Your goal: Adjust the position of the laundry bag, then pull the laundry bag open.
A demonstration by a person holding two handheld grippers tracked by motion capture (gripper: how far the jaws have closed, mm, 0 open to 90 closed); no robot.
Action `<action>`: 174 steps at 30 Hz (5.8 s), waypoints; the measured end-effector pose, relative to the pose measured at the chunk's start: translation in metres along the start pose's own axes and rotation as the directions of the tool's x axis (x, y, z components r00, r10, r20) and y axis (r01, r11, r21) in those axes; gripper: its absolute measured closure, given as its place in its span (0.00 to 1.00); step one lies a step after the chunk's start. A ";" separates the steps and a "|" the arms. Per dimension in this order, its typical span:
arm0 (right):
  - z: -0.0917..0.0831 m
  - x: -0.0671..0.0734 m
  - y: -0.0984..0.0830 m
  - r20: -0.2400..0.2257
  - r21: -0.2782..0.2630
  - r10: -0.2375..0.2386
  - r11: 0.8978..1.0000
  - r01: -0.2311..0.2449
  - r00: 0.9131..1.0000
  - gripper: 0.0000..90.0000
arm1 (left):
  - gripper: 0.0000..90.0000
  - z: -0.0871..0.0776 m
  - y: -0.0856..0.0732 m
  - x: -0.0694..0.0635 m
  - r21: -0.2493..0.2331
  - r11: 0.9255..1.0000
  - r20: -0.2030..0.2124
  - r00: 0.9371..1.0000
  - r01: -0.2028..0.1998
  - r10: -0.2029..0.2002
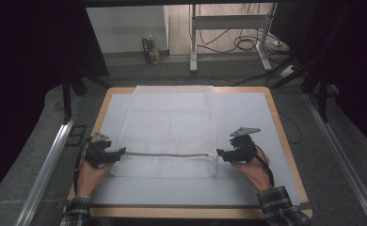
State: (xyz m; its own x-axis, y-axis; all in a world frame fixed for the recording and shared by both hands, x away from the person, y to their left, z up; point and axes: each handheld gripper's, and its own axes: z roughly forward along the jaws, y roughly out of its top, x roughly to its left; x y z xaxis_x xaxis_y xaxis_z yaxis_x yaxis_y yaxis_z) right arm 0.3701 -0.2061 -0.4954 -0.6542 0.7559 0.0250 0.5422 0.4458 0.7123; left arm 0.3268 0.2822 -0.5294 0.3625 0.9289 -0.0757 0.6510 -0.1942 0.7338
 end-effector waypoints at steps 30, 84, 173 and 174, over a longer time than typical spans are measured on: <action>0.051 0.008 0.015 0.041 0.090 -0.033 0.996 0.029 0.999 0.75 | 0.83 0.027 0.004 0.012 0.065 0.995 -0.028 0.997 0.073 -0.071; -0.008 -0.010 -0.011 0.008 0.110 -0.100 0.989 0.098 0.995 0.98 | 0.99 0.009 0.005 -0.041 0.099 0.991 0.135 0.988 -0.094 0.080; -0.049 -0.015 -0.059 -0.012 0.021 -0.082 0.996 0.082 0.997 0.09 | 0.10 -0.012 -0.019 -0.088 0.052 0.978 0.184 0.965 -0.201 0.188; -0.049 -0.015 -0.059 -0.014 0.024 -0.088 0.996 0.088 0.996 0.08 | 0.10 -0.013 -0.019 -0.089 0.046 0.977 0.182 0.963 -0.208 0.196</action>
State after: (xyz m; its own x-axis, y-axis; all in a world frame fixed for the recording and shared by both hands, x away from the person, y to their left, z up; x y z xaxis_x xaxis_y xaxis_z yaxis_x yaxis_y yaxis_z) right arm 0.3223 -0.2671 -0.5034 -0.7064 0.7073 -0.0279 0.4951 0.5219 0.6946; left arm 0.2738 0.2077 -0.5275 0.5987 0.7993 -0.0520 0.5916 -0.3975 0.7015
